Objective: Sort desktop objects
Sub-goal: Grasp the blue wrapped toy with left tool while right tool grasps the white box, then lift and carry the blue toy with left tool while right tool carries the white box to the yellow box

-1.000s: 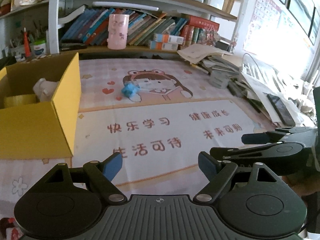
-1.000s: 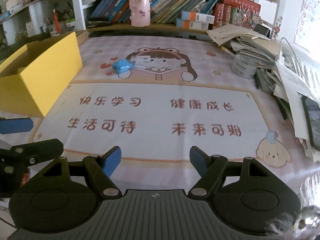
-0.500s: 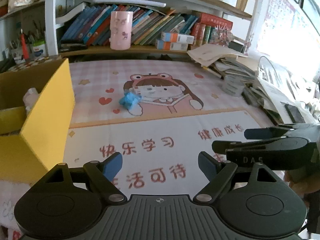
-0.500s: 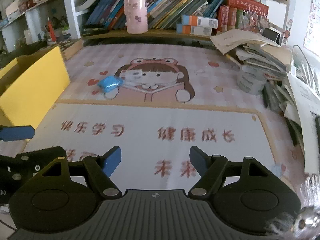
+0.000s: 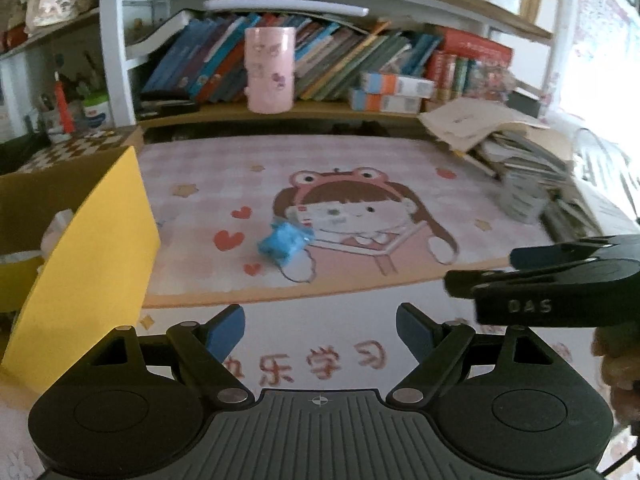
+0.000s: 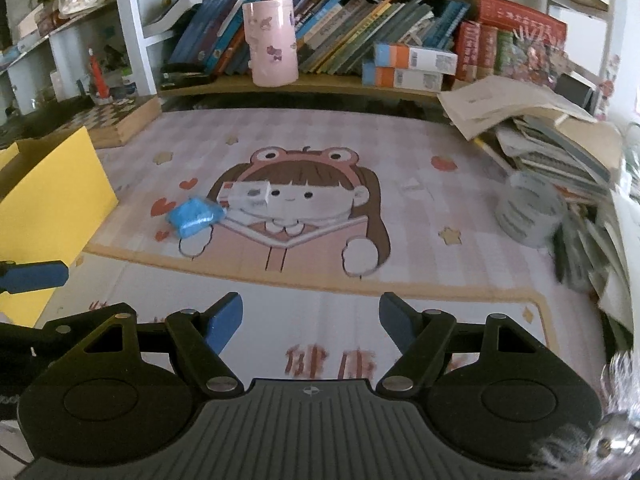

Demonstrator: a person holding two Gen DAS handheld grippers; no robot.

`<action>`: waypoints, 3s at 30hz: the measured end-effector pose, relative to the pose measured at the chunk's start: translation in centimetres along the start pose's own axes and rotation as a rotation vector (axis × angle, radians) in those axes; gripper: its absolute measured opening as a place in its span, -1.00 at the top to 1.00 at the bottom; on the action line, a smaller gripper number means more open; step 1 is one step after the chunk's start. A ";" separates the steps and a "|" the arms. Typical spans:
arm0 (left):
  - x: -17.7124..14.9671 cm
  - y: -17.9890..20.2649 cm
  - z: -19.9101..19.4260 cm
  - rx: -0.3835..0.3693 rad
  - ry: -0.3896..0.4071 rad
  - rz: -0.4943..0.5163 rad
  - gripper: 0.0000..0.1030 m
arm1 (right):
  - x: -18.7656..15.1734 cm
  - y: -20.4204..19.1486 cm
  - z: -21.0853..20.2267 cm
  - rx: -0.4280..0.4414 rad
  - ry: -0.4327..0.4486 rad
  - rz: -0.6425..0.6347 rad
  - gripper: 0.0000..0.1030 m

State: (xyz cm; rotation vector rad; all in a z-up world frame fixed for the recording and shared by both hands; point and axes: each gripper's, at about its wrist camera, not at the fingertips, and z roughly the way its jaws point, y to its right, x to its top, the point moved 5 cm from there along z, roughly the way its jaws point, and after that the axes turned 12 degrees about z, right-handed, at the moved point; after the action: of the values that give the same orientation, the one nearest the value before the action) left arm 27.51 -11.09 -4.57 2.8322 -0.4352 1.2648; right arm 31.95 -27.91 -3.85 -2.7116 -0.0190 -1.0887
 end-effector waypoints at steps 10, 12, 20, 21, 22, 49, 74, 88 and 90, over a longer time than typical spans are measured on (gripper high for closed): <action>1.6 -1.8 5.2 0.069 -0.048 -0.028 -0.45 | 2.1 0.5 2.7 0.014 -0.022 -0.038 -0.42; 1.9 -1.9 6.3 0.072 -0.056 -0.028 -0.38 | 2.3 0.6 3.1 0.013 -0.028 -0.034 -0.42; 3.2 -1.9 9.8 0.095 -0.071 0.020 -0.29 | 3.1 1.1 4.1 0.013 -0.035 -0.028 -0.42; 3.3 -2.0 10.2 0.095 -0.076 0.025 -0.26 | 3.3 1.1 4.3 0.014 -0.036 -0.028 -0.42; 3.4 -2.0 10.7 0.093 -0.077 0.029 -0.14 | 3.5 1.2 4.5 0.015 -0.037 -0.029 -0.42; 2.0 -6.1 0.8 0.129 0.021 -0.190 0.46 | 5.1 -5.5 11.8 0.163 0.036 -0.161 -0.36; 0.2 -5.4 -5.4 0.101 0.094 -0.185 0.47 | 4.3 -6.8 9.2 0.145 0.090 -0.092 0.00; -1.4 -6.4 -10.2 0.011 0.173 -0.109 0.47 | -0.1 -7.4 -1.7 0.131 0.139 0.031 -0.01; -1.9 -6.7 -11.0 0.002 0.180 -0.113 0.47 | -0.7 -7.8 -2.9 0.128 0.142 0.047 -0.01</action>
State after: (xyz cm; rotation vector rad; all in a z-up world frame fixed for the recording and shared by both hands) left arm 19.98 -2.87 2.09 2.6695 -0.2650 1.4798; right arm 28.72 -20.80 -0.80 -2.5040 -0.0018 -1.2195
